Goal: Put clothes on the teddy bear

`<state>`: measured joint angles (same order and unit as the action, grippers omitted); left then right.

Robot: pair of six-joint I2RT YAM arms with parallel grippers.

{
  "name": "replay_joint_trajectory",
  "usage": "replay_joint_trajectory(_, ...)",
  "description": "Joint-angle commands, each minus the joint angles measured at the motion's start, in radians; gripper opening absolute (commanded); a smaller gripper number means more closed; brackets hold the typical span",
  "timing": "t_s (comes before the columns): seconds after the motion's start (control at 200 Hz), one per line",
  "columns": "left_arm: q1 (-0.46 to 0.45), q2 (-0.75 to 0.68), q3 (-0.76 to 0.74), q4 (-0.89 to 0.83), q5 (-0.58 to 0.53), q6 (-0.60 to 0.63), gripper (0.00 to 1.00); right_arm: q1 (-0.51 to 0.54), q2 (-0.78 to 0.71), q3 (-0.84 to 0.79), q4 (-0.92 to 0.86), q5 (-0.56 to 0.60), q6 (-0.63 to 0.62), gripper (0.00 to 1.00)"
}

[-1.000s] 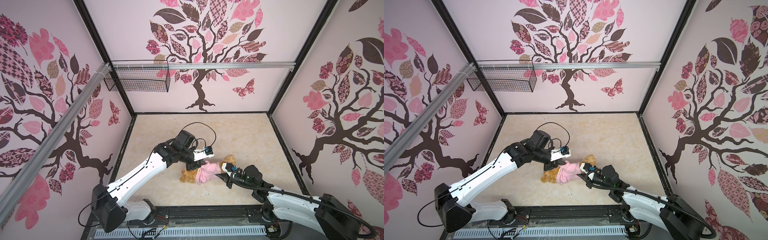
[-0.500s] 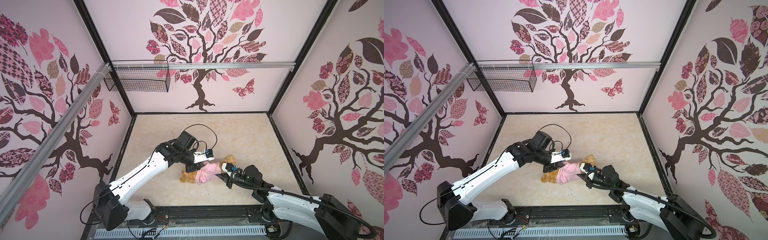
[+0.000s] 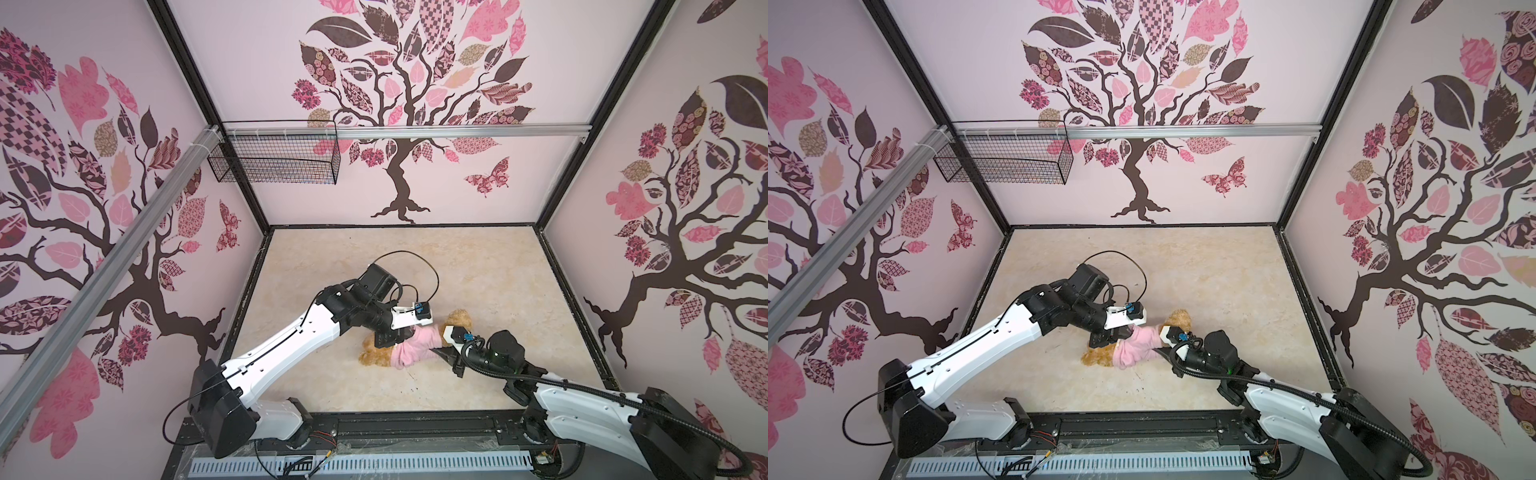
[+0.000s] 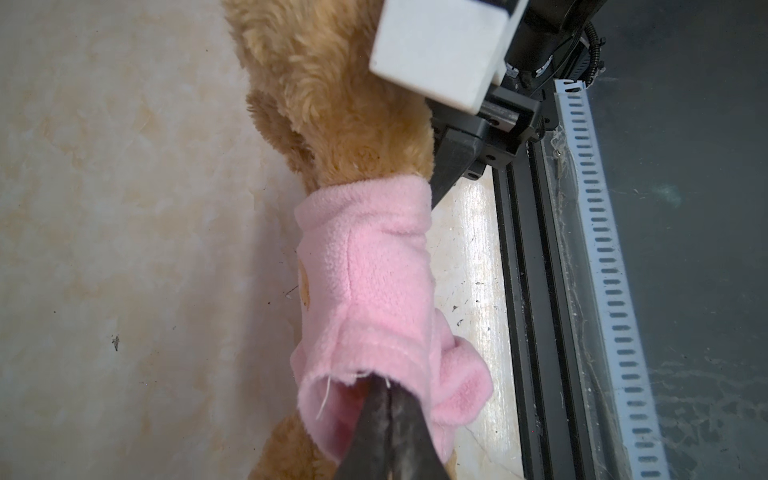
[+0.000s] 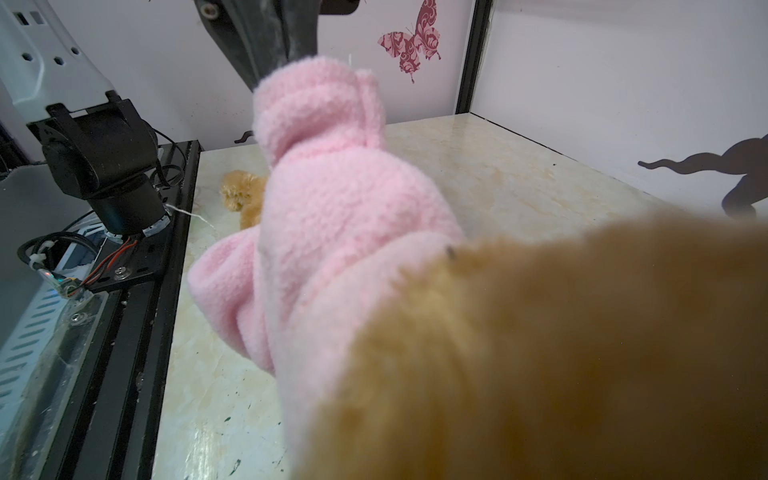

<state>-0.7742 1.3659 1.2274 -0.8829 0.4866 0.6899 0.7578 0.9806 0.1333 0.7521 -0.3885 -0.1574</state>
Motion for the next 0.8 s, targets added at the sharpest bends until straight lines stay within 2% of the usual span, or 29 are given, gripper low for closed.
replay_joint_trajectory(0.0,-0.003,0.031,0.047,0.015,-0.033,0.010,0.11,-0.001,-0.006,0.012,0.065,-0.021,0.005,0.14)
replay_joint_trajectory(0.08,-0.002,0.046,0.048,0.019,-0.031,0.005,0.15,-0.001,-0.006,0.011,0.070,-0.023,0.006,0.14)
replay_joint_trajectory(0.48,-0.015,0.079,0.000,0.060,0.123,-0.033,0.32,-0.001,-0.021,0.005,0.118,-0.017,0.048,0.14)
replay_joint_trajectory(0.795,-0.055,0.106,-0.015,0.029,0.123,-0.011,0.42,0.000,-0.055,0.034,0.151,0.028,0.142,0.13)
